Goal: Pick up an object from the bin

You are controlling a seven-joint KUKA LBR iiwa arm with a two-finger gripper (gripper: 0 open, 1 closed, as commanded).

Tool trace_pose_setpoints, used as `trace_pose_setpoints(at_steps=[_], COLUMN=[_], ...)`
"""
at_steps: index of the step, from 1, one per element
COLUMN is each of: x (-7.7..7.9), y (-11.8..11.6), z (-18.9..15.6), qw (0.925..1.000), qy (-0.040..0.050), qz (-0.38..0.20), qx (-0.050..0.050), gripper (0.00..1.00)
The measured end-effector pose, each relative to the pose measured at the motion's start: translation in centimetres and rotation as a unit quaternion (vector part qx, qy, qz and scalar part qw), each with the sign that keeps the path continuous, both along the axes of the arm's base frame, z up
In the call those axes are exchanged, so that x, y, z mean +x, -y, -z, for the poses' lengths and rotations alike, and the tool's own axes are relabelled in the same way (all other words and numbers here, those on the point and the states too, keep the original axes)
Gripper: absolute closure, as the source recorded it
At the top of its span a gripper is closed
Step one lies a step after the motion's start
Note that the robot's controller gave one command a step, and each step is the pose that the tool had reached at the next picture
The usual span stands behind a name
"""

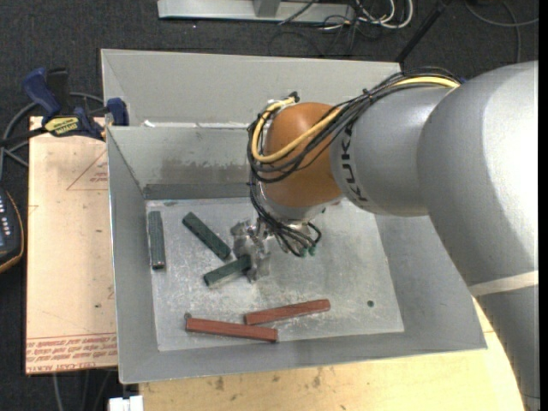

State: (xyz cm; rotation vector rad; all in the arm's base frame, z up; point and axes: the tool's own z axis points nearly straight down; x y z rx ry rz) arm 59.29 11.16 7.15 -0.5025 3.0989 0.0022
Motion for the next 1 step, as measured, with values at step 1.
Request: trace_pose_setpoints(at_steps=[1], x=[-0.13], y=[-0.52], z=[-14.52], qw=[0.9998], qy=[0.005], qz=[-0.018], qx=[0.001], gripper=[1.0])
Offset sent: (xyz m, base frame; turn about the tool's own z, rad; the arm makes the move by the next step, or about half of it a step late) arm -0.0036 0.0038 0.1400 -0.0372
